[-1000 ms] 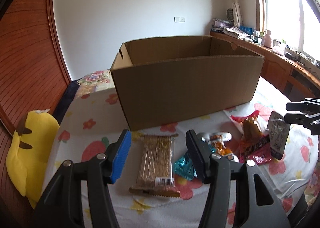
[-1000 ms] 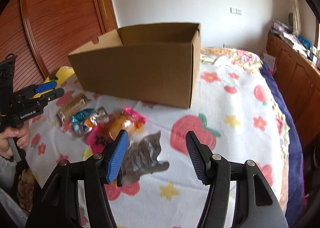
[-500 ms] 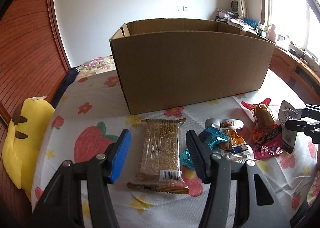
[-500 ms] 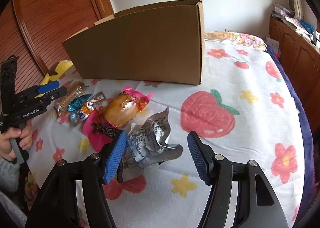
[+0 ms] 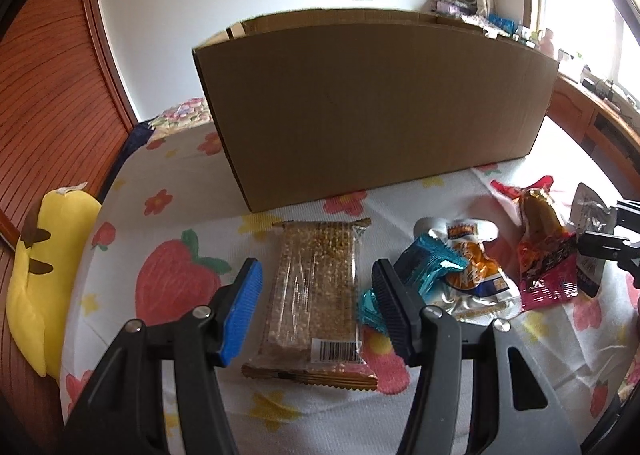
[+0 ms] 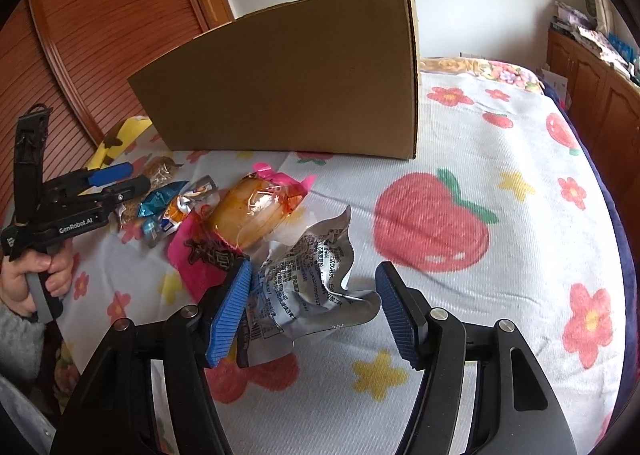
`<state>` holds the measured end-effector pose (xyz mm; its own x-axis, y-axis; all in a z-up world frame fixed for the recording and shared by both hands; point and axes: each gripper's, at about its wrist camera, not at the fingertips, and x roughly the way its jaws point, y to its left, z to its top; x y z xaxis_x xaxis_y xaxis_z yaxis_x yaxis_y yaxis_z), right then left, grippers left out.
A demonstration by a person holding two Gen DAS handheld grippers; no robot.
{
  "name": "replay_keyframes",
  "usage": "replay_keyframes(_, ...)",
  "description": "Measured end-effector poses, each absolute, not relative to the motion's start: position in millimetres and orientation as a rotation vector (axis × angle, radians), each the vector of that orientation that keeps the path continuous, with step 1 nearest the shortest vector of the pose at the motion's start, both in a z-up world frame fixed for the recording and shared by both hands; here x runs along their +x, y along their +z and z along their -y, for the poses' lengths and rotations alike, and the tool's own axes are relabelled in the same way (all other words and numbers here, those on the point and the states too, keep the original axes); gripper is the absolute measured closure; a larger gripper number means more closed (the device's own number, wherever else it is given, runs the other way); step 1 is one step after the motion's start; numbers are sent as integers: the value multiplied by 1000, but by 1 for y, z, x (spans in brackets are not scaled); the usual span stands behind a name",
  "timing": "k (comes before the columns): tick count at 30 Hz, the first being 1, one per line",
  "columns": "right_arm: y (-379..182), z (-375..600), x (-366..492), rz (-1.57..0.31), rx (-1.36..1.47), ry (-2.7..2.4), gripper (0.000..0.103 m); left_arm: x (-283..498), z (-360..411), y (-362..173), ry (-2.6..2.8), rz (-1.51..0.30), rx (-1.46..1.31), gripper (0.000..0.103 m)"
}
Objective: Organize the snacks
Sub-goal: 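Grasp the clear granola bar with the left gripper while the right gripper grasps the crumpled silver pouch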
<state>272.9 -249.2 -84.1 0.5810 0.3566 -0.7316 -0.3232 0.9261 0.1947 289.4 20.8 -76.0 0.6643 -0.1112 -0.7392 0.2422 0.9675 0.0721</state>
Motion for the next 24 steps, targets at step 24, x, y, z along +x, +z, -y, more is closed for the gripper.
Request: replay_keyframes(24, -88, 240, 273, -866, 6, 396, 36, 301, -27, -90, -123, -890, 140, 24)
